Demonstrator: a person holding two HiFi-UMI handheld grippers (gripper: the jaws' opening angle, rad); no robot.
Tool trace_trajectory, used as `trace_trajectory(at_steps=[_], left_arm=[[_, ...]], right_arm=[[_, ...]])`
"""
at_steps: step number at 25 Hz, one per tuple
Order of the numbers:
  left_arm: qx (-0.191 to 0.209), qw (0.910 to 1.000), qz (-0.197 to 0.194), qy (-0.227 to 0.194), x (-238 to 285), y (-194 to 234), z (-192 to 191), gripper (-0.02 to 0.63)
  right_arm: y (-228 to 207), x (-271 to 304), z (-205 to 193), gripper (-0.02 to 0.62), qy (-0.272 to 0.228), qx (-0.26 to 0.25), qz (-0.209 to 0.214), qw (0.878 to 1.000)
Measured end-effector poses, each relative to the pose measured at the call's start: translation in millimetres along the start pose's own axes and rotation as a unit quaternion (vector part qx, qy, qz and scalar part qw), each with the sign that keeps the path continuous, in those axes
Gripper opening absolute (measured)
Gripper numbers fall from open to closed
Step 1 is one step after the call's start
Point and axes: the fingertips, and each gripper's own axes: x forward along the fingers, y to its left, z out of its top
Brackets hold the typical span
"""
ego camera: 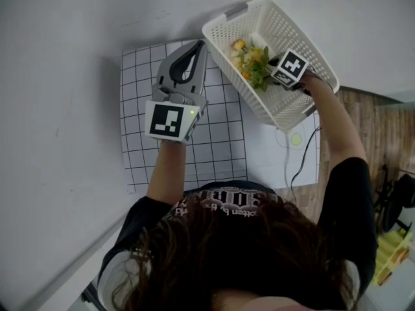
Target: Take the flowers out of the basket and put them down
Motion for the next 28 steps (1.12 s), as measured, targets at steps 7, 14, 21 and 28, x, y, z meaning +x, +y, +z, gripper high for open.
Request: trace_trajectory(at_steps=[7, 14, 21, 28], left_arm=[[0.002, 1.0, -0.001, 0.003, 1, 2, -2, -0.003], [0.004, 1.0, 0.0, 0.008, 2, 5, -6, -0.003], [0.005, 0.9999, 0.004, 0.012, 3, 6, -8, -0.003], [0.005, 0.9999, 0.014, 0.009, 1, 11, -6, -0.003]], right_arm=[[-3, 19, -10, 0.268, 0.047, -0.013, 0.002, 0.999], [-1, 31, -6, 0.267, 0.033, -0.001, 0.018, 0.999], [4, 30, -3, 0.183, 0.045, -0.062, 0.008, 0.997], [3, 23, 7, 0.074, 0.028, -0.058, 0.0, 0.998]])
